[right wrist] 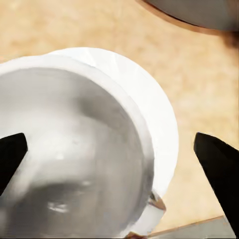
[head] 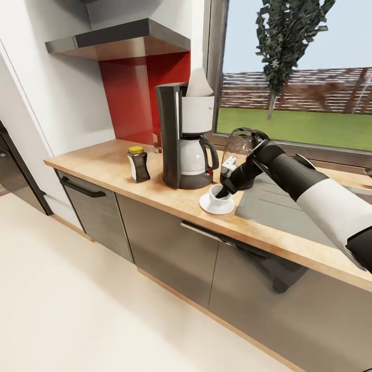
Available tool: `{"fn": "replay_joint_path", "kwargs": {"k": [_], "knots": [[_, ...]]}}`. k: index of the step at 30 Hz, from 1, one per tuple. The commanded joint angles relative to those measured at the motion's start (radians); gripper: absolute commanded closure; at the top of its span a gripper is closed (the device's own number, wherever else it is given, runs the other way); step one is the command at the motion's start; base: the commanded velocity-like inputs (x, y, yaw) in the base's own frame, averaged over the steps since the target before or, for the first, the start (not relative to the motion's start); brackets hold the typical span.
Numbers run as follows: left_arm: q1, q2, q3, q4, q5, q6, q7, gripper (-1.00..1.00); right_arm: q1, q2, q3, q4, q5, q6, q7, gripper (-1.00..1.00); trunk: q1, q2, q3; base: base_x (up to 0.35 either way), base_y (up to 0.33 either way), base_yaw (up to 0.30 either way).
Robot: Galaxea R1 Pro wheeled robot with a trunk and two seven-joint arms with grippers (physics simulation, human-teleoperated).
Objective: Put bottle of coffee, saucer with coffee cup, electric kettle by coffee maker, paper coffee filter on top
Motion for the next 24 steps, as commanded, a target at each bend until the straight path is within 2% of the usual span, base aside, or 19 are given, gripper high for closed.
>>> {"fn": "replay_joint_path", "kwargs": {"k": [1, 19, 24], "knots": [[-0.001, 0.0, 0.006, 0.0, -0.001, 0.01, -0.004, -1.0, -0.001, -0.001, 0.002, -0.002, 0.005, 0.003, 0.006, -1.0, 0.0, 0.0, -0.001, 0.0, 0.0, 0.0], [-0.001, 0.0, 0.006, 0.0, -0.001, 0.01, -0.004, -1.0, -0.001, -0.001, 0.002, -0.002, 0.004, 0.003, 0.007, -1.0, 0.0, 0.0, -0.001, 0.0, 0.0, 0.0], [-0.001, 0.0, 0.006, 0.0, -0.001, 0.01, -0.004, -1.0, -0.001, -0.001, 0.002, -0.003, 0.004, 0.003, 0.007, -1.0, -0.019, 0.035, 0.015, 0.0, 0.0, 0.0]]}}
